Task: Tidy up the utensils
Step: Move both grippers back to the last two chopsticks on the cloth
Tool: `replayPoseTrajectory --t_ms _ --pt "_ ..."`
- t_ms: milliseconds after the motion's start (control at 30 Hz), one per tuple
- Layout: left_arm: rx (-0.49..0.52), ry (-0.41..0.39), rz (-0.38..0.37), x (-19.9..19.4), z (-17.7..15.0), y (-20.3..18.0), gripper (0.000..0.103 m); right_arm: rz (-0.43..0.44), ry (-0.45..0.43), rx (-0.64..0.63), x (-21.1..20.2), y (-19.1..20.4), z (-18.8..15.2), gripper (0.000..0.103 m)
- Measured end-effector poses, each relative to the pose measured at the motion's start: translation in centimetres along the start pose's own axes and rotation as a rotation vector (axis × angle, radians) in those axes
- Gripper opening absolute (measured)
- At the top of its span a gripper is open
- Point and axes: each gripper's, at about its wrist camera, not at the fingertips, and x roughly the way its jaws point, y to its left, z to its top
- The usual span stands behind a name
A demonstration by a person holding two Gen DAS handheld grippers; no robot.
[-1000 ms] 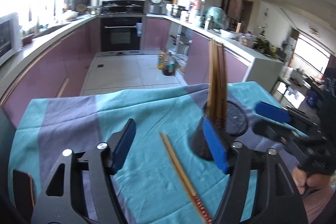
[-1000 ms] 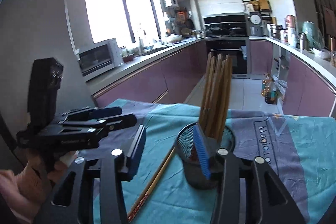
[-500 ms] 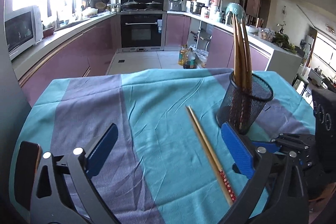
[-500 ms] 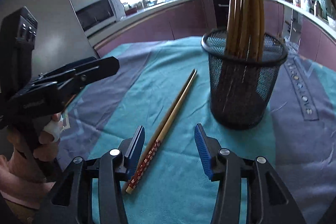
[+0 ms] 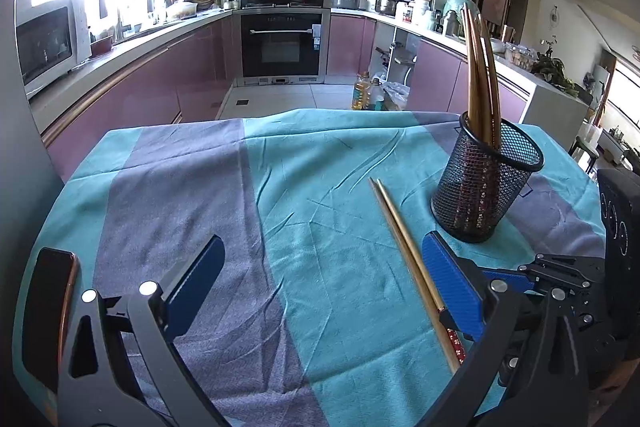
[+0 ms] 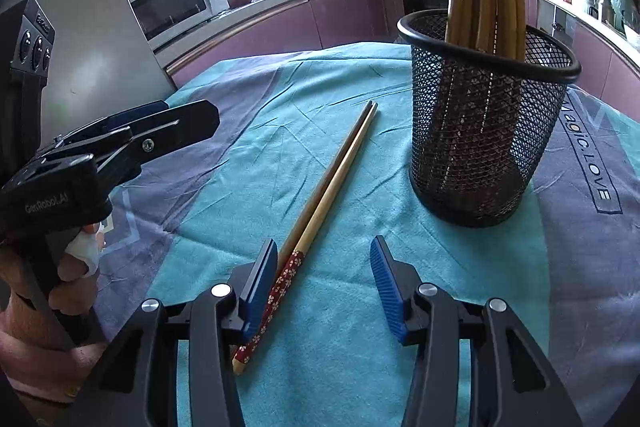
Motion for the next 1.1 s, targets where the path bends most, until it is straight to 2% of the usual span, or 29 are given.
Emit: replayPoseTrajectory --t_ms 267,633,800,867,1100 --pt "-0.010 0.019 -0.004 0.6 -0.2 0.3 0.096 -0.033 0.002 -0.017 0.4 0.5 0.3 0.046" --pt "0.011 0.036 -0.017 1.2 -0.6 -0.2 0.091 -0.046 0.007 0.021 0.2 -0.4 0.4 0.036" --pt "0.037 0.068 -0.025 2.1 -0.8 -0.9 0.084 -0.048 0.014 0.026 0.0 -0.7 0.3 0.034" --pt "0.053 0.093 -0.026 2.7 -0.9 -1.3 0.078 -0.048 0.017 0.025 0.0 -0.8 0.5 0.034" --pt "0.109 0.167 -0.106 4.6 -1.1 -3.4 0.067 -0.045 0.024 0.042 -0.3 -1.6 0.3 0.034"
